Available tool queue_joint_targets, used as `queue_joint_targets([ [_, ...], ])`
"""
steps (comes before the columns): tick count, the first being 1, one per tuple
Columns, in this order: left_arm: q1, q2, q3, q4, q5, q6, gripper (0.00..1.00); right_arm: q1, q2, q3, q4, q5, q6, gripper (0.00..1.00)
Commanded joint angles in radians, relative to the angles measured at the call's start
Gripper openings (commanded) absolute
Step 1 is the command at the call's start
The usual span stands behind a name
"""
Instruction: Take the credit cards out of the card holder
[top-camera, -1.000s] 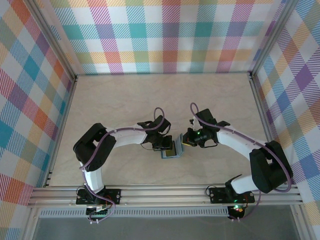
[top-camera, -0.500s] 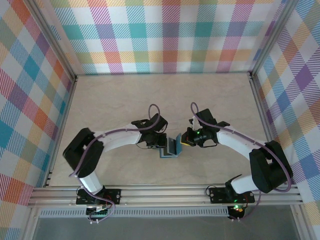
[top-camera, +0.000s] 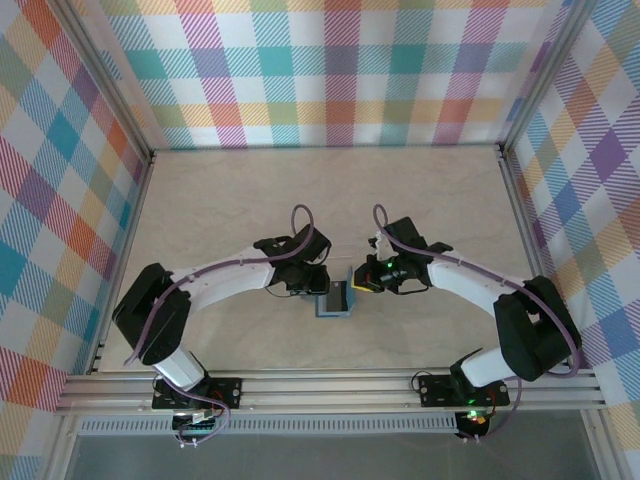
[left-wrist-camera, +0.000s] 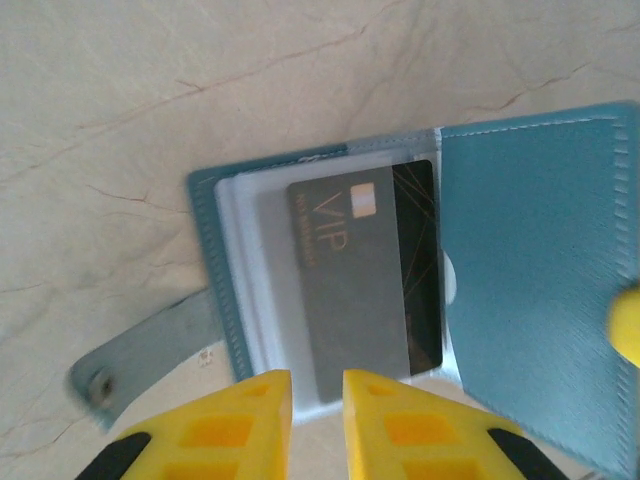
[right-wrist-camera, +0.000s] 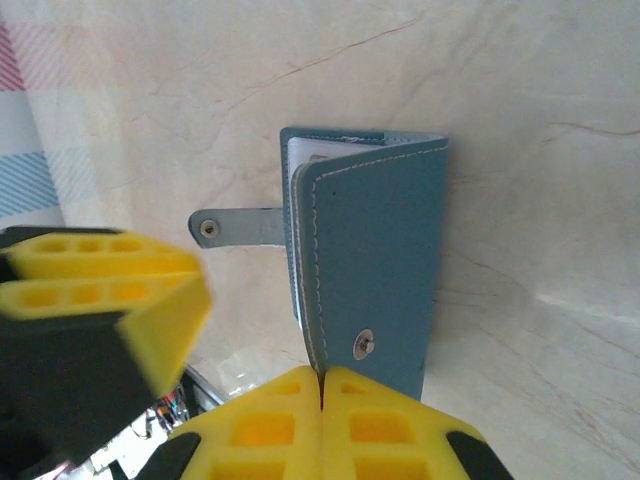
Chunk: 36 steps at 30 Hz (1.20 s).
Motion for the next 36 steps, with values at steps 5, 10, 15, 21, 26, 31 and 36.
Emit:
queue_joint_targets([
  [5, 0.004, 0.133, 0.047, 0.025, 0.039, 0.035, 0.24, 0.008, -0.006, 0.039, -0.082, 0.070, -0.030, 0.00],
  [10, 0.003, 0.158, 0.034, -0.004, -0.007, 0.049, 0.23, 0.008, 0.008, 0.052, -0.193, 0.216, -0.052, 0.18],
  [15, 0.004, 0.142, -0.002, 0.006, -0.007, 0.045, 0.20, 0.008, 0.040, 0.065, -0.275, 0.349, -0.071, 0.32],
  [21, 0.004, 0.119, -0.018, 0.016, -0.003, 0.038, 0.19, 0.009, 0.134, 0.075, -0.298, 0.400, -0.098, 0.41],
  [26, 0.004, 0.037, -0.011, -0.012, -0.058, 0.038, 0.19, 0.020, 0.174, 0.094, -0.325, 0.429, -0.094, 0.42],
  [31, 0.011, 0.010, -0.003, -0.029, -0.057, 0.031, 0.20, 0.038, 0.157, 0.125, -0.378, 0.462, -0.101, 0.47],
  [36, 0.012, 0.023, -0.012, -0.003, -0.017, 0.020, 0.20, 0.057, 0.098, 0.171, -0.432, 0.476, -0.103, 0.52],
])
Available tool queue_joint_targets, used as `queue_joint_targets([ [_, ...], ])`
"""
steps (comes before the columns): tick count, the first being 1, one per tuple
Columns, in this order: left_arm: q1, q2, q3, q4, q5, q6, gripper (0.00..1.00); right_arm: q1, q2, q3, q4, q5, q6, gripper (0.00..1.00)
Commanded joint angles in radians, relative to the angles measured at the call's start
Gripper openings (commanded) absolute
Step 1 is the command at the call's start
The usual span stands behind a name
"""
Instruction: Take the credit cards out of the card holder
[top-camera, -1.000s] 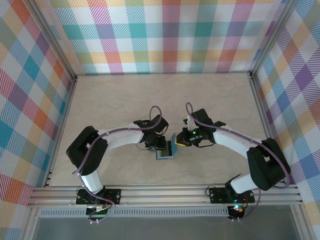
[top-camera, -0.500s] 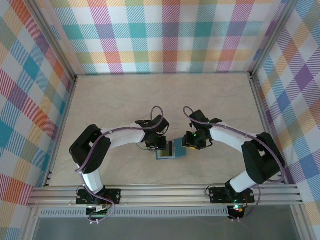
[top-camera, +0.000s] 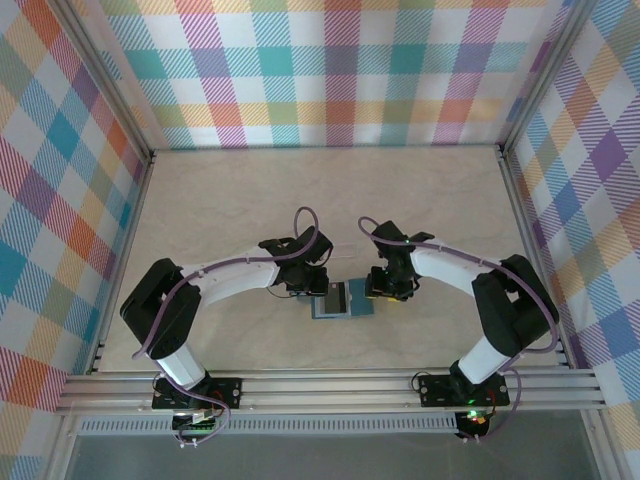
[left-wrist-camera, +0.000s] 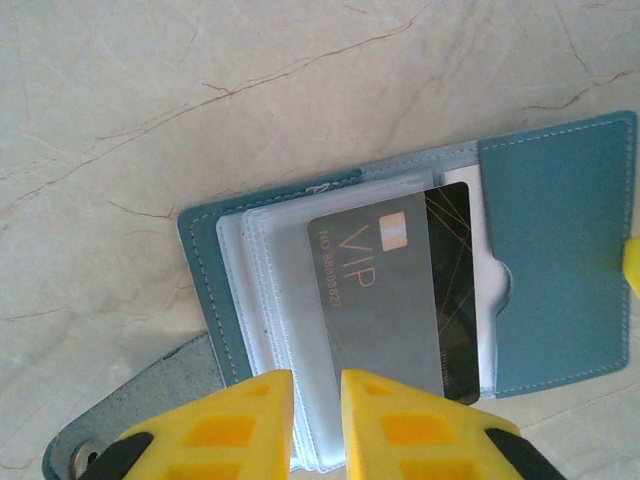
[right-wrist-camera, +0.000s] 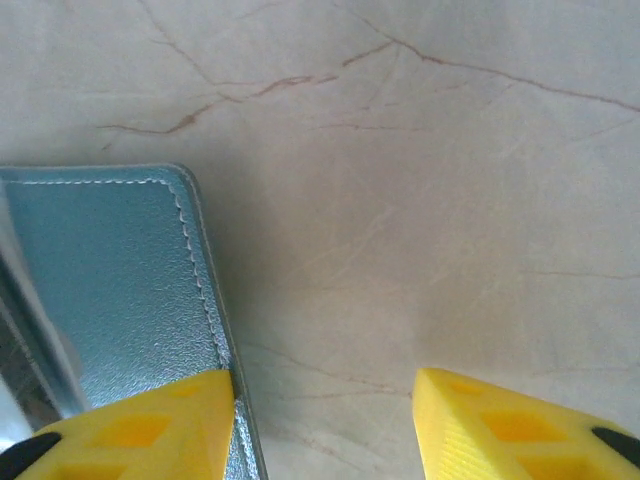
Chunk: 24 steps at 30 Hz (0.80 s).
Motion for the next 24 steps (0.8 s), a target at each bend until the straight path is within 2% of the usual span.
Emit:
queue_joint_targets([
  [1, 0.006, 0.001, -0.012, 0.005, 0.027, -0.011, 0.20, 0.016, -0.063, 0.051, -0.072, 0.016, -0.014, 0.52],
  [6, 0.006, 0.017, -0.012, 0.024, 0.050, -0.019, 0.20, 0.032, -0.111, 0.105, -0.103, 0.003, -0.015, 0.53],
  [11, 0.006, 0.026, -0.010, 0.022, 0.051, -0.016, 0.19, 0.052, -0.148, 0.157, -0.103, -0.042, -0.007, 0.46],
  [14, 0.007, 0.028, -0.016, 0.024, 0.048, -0.016, 0.19, 0.065, -0.168, 0.170, -0.063, -0.107, 0.005, 0.40],
  [18, 0.006, 0.034, -0.029, 0.038, 0.046, -0.028, 0.17, 0.068, -0.157, 0.120, 0.086, -0.287, 0.047, 0.32],
  [24, 0.016, 0.037, -0.044, 0.062, 0.057, -0.055, 0.17, 0.068, -0.062, 0.067, 0.148, -0.331, 0.075, 0.30],
])
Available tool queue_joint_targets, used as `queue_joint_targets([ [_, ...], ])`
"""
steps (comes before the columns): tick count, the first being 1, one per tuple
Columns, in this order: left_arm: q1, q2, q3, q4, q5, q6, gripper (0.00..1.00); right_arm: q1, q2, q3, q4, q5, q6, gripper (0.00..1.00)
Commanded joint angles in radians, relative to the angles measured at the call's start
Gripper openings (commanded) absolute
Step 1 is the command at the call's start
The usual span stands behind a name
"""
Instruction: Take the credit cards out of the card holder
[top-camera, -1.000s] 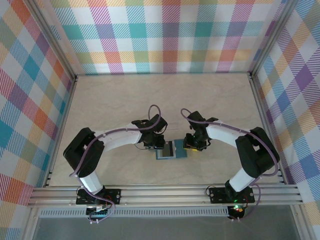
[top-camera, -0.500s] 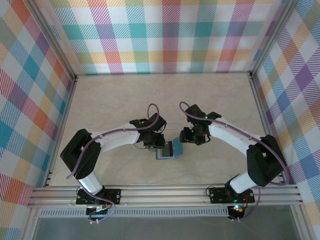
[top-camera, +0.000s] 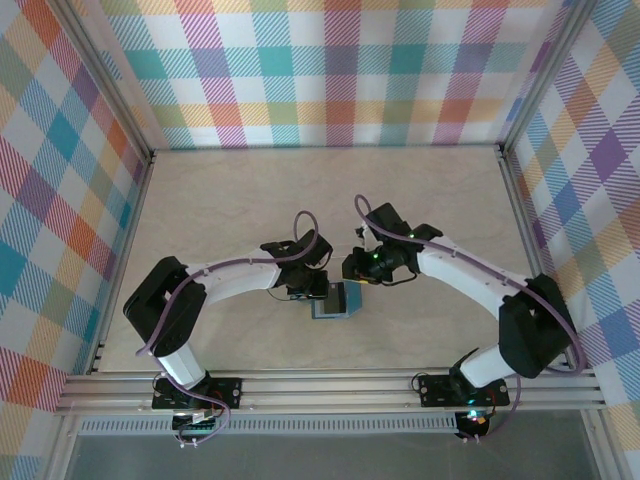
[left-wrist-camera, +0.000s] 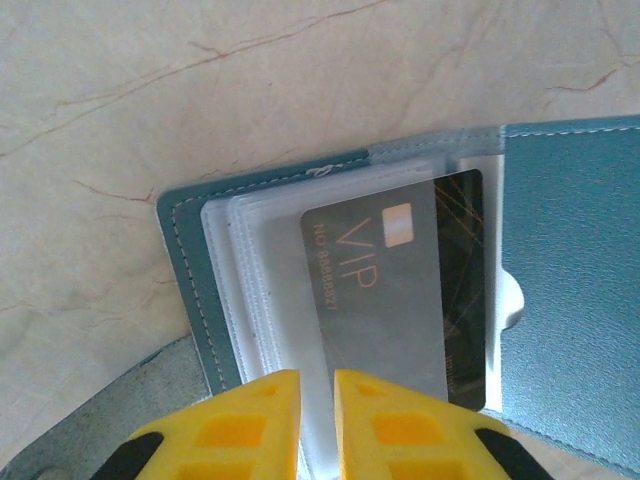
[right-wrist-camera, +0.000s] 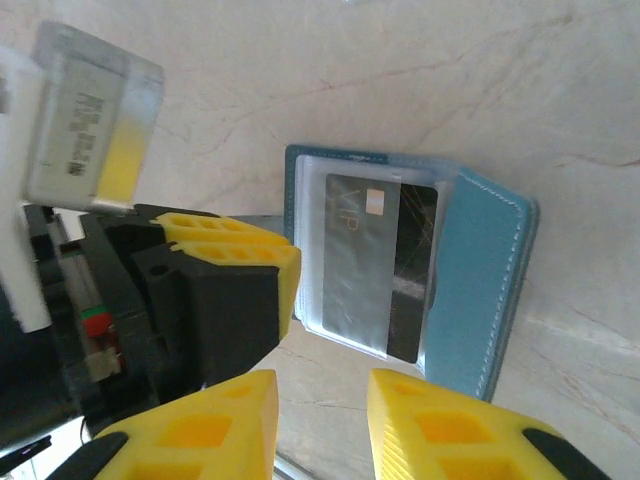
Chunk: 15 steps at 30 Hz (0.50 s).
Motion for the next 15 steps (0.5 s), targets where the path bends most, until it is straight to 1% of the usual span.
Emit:
queue_joint_targets([
  [1, 0.013, 0.019, -0.009, 0.015, 0.018, -0.024, 0.17, 0.003, 0.059, -0.041, 0.055, -0.072, 0.027, 0.30],
  [4, 0.015, 0.037, -0.008, 0.021, 0.030, -0.020, 0.16, 0.003, 0.105, -0.057, 0.073, -0.069, 0.020, 0.30],
  [6, 0.015, 0.050, -0.007, 0.026, 0.040, -0.018, 0.15, 0.001, 0.127, -0.070, 0.094, -0.069, 0.025, 0.27],
  [10, 0.015, 0.072, -0.009, 0.004, 0.012, -0.008, 0.11, 0.000, 0.147, -0.108, 0.212, -0.148, 0.056, 0.22],
  [12, 0.015, 0.078, -0.009, -0.017, -0.010, 0.000, 0.10, -0.001, 0.156, -0.121, 0.252, -0.165, 0.071, 0.22],
  [15, 0.014, 0.081, -0.016, -0.022, -0.012, 0.006, 0.10, 0.000, 0.182, -0.124, 0.272, -0.175, 0.076, 0.21],
])
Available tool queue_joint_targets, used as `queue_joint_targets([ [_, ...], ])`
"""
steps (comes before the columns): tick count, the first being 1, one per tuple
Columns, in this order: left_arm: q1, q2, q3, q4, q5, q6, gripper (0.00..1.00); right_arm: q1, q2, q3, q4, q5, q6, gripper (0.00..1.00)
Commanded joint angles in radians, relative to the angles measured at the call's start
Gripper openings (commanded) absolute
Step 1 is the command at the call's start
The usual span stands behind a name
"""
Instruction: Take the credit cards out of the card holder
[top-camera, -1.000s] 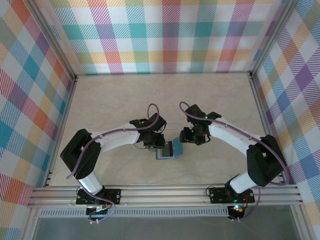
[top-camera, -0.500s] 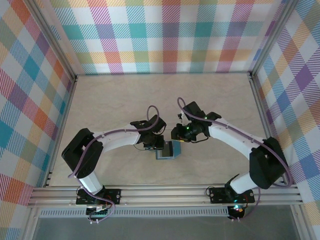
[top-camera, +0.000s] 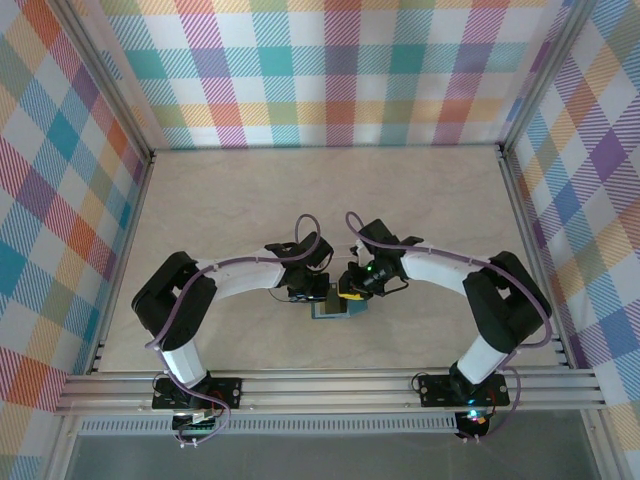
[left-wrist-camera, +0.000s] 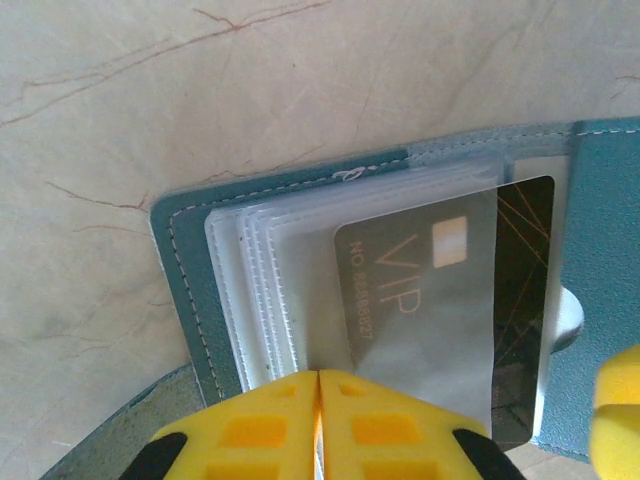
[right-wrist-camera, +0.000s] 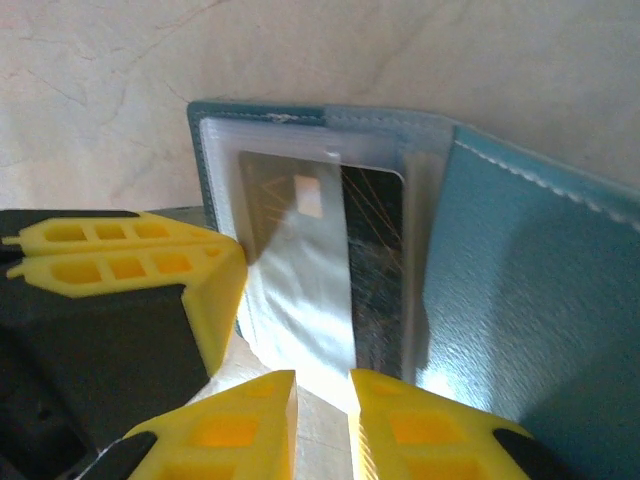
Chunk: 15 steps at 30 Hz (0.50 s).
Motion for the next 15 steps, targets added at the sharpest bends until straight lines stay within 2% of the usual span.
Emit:
queue_joint_targets([
  [1, 0.005, 0.025, -0.013, -0.042, -0.028, 0.011, 0.10, 0.000, 0.033, -0.008, 0.075, -0.050, 0.022, 0.21],
  [9, 0.006, 0.024, -0.011, -0.044, -0.020, 0.011, 0.10, -0.002, 0.085, -0.006, 0.050, -0.016, 0.009, 0.21],
  [15, 0.005, 0.019, -0.012, -0.050, -0.022, 0.013, 0.10, -0.002, 0.078, -0.003, -0.017, 0.067, -0.009, 0.22],
])
